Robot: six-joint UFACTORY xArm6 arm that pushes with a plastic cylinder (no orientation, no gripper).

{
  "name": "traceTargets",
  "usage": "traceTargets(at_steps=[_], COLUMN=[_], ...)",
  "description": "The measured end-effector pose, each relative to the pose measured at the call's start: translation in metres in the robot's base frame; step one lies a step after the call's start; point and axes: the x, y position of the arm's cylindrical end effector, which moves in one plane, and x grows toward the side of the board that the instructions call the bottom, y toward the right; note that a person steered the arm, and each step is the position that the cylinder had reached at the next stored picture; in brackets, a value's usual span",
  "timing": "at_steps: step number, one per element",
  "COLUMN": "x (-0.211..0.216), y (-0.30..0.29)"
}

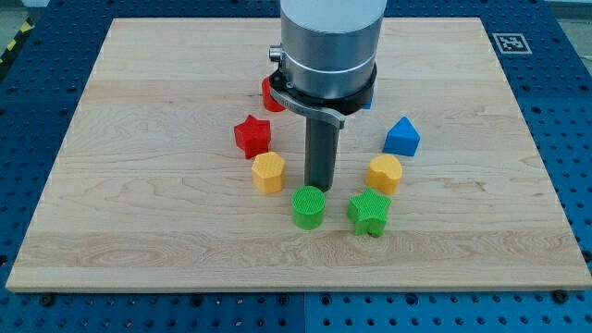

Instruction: Point your arm to blue cube

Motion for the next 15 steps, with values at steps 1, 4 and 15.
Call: traceTargets(at_steps=[1, 4, 15], x=[0.012, 0.0, -0.193], y=[0.0, 0.0, 0.024])
